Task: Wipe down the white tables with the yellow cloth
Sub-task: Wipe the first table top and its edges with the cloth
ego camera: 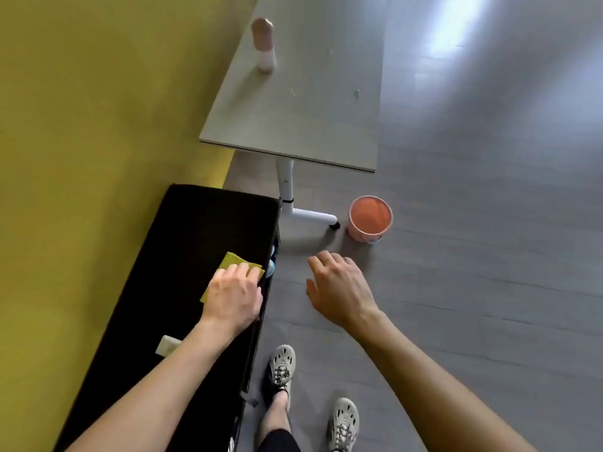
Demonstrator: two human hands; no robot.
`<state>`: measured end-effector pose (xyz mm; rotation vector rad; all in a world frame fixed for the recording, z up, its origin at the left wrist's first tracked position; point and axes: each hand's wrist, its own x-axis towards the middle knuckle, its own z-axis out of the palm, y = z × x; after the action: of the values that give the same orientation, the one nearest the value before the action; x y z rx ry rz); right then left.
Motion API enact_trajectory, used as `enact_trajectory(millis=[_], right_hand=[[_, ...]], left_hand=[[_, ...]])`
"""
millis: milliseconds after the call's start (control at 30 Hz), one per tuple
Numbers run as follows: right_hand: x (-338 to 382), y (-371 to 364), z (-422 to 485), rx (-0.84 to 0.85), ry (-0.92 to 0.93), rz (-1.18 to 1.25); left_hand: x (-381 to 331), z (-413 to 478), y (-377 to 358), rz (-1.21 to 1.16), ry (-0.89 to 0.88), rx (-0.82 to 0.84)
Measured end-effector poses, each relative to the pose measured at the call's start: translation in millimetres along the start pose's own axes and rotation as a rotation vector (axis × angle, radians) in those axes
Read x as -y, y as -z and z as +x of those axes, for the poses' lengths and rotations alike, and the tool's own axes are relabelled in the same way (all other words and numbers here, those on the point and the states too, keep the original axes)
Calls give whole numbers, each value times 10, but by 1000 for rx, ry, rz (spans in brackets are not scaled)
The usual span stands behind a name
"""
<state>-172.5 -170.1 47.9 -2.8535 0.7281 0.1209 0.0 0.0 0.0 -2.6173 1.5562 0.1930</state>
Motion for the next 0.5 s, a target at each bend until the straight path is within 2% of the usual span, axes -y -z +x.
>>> enact_trajectory(millis=[233, 367, 433, 500], right_hand=[[340, -1111, 869, 91, -24, 31], [384, -1595, 1190, 143, -5, 34], [380, -1759, 1279, 148, 6, 40], [381, -1841, 1354, 167, 12, 37]], left_hand=[[819, 708, -1401, 38, 73, 300], [1120, 976, -2122, -61, 301, 503], [1210, 1000, -2393, -162, 434, 518], [1283, 1000, -2560, -232, 522, 465]])
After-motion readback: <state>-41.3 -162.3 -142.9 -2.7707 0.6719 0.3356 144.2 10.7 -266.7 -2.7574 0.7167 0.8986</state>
